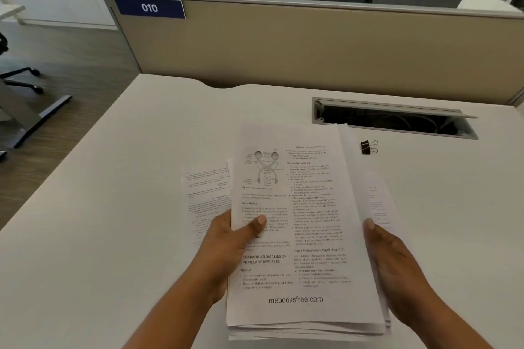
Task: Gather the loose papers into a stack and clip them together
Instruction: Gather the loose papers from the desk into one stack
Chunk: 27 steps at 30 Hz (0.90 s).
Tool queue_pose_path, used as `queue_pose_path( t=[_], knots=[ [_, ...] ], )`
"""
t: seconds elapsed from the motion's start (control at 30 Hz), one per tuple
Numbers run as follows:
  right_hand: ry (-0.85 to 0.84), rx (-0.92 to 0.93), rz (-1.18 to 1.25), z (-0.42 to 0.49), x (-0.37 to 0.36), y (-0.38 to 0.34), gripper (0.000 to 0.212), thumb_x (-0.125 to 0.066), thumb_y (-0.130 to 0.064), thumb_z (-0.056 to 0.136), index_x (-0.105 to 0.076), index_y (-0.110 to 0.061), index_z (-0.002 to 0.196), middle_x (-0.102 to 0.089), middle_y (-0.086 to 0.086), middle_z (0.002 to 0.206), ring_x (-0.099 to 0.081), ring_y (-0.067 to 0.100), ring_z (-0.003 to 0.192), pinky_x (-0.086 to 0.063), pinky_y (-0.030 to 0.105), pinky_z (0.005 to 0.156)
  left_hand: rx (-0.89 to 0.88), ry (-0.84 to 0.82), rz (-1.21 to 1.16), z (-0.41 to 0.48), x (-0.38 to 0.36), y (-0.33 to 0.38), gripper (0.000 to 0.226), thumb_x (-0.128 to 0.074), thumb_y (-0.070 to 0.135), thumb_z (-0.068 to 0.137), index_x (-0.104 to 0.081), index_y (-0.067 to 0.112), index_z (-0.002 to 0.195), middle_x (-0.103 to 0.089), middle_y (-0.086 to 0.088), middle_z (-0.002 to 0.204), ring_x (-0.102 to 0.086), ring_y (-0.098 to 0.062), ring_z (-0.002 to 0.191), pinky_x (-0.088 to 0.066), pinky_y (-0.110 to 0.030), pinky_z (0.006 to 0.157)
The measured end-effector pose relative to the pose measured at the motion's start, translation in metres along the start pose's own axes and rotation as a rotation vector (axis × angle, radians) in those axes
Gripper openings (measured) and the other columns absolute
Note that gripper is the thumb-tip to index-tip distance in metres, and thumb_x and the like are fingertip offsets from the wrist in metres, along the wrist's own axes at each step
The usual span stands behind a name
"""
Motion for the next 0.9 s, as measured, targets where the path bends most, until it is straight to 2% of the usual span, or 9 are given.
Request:
queue_pose_path(
  t=[0.13, 0.27, 0.37, 0.47, 0.57, 0.63, 0.73, 0.8, 0.9],
  knots=[
    [0.015, 0.008, -0.01, 0.001, 0.0, 0.004, 0.036, -0.057, -0.034, 0.084, -0.072, -0.013, 0.109, -0.079, 0.006, 0.103, -0.076, 0.024, 0.091, -0.062, 0.036, 0.077, -0.038, 0.013, 0.06, 0.0, -0.003, 0.0, 0.025, -0.069, 0.02, 0.093, -0.071, 0.014, 0.117, -0.081, -0.006, 0.105, -0.079, -0.029, 0.092, -0.063, -0.052, 0.084],
    [0.08, -0.017, -0.035, 0.002, 0.006, 0.011, 0.023, -0.06, -0.02, 0.09, -0.072, -0.008, 0.105, -0.079, 0.012, 0.096, -0.076, 0.03, 0.083, -0.063, 0.035, 0.066, -0.089, 0.027, 0.134, 0.003, 0.0, -0.001, 0.026, -0.071, 0.022, 0.091, -0.071, 0.018, 0.117, -0.082, 0.0, 0.103, -0.079, -0.021, 0.091, -0.064, -0.042, 0.083],
    [0.149, -0.04, -0.039, 0.001, 0.012, 0.015, 0.017, -0.06, -0.015, 0.092, -0.073, -0.008, 0.102, -0.079, 0.013, 0.092, -0.077, 0.027, 0.077, -0.061, 0.031, 0.058, -0.093, 0.156, 0.187, 0.013, 0.013, -0.007, 0.042, -0.069, 0.035, 0.092, -0.058, 0.022, 0.13, -0.08, 0.003, 0.108, -0.078, -0.015, 0.091, -0.063, -0.034, 0.079],
    [0.208, -0.052, -0.073, -0.002, 0.018, 0.014, 0.013, -0.062, -0.015, 0.092, -0.073, -0.013, 0.097, -0.08, 0.006, 0.081, -0.076, 0.022, 0.068, -0.058, 0.023, 0.05, -0.076, 0.377, 0.45, 0.028, 0.039, -0.023, 0.061, -0.063, 0.051, 0.093, -0.049, 0.02, 0.143, -0.066, 0.0, 0.131, -0.068, -0.02, 0.112, -0.057, -0.041, 0.095],
    [0.219, -0.055, -0.107, -0.004, 0.022, 0.012, 0.009, -0.064, -0.02, 0.09, -0.072, -0.016, 0.094, -0.078, -0.001, 0.081, -0.074, 0.02, 0.065, -0.056, 0.026, 0.052, -0.036, 0.538, 0.829, 0.043, 0.067, -0.041, 0.065, -0.068, 0.056, 0.086, -0.052, 0.019, 0.136, -0.061, -0.004, 0.135, -0.061, -0.024, 0.12, -0.053, -0.04, 0.099],
    [0.198, -0.065, -0.127, -0.006, 0.021, 0.01, 0.028, -0.074, -0.041, 0.076, -0.072, -0.018, 0.092, -0.077, -0.004, 0.081, -0.073, 0.01, 0.057, -0.051, 0.03, 0.061, 0.036, 0.586, 1.024, 0.049, 0.08, -0.048, 0.07, -0.068, 0.063, 0.081, -0.052, 0.016, 0.13, -0.057, -0.007, 0.131, -0.057, -0.026, 0.12, -0.051, -0.04, 0.098],
    [0.248, -0.072, -0.223, -0.006, 0.023, 0.011, 0.093, -0.074, -0.084, 0.019, -0.074, -0.021, 0.088, -0.078, -0.008, 0.074, -0.074, 0.016, 0.063, -0.051, 0.031, 0.066, 0.159, 0.641, 1.205, 0.054, 0.09, -0.053, 0.086, -0.067, 0.072, 0.074, -0.046, 0.011, 0.129, -0.051, -0.01, 0.131, -0.051, -0.028, 0.124, -0.043, -0.042, 0.101],
    [0.253, -0.077, -0.24, -0.006, 0.027, 0.014, 0.105, -0.067, -0.09, 0.008, -0.073, -0.021, 0.087, -0.077, -0.013, 0.069, -0.071, 0.021, 0.073, -0.049, 0.03, 0.066, 0.204, 0.667, 1.226, 0.057, 0.092, -0.058, 0.1, -0.069, 0.075, 0.068, -0.04, 0.007, 0.135, -0.048, -0.012, 0.134, -0.049, -0.029, 0.126, -0.042, -0.042, 0.102],
    [0.249, -0.069, -0.268, -0.006, 0.026, 0.013, 0.105, -0.068, -0.09, 0.011, -0.073, -0.021, 0.09, -0.075, -0.016, 0.065, -0.068, 0.02, 0.077, -0.048, 0.03, 0.066, 0.219, 0.654, 1.076, 0.062, 0.092, -0.061, 0.101, -0.081, 0.065, 0.066, -0.038, 0.005, 0.135, -0.044, -0.013, 0.134, -0.052, -0.031, 0.124, -0.047, -0.043, 0.1]
  ],
)
Point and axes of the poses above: each hand's wrist, its own z-axis towards the middle knuckle, its own x-axis out of the back of the hand, y = z × x, the point moved 2 cm from there along z, towards the middle knuckle
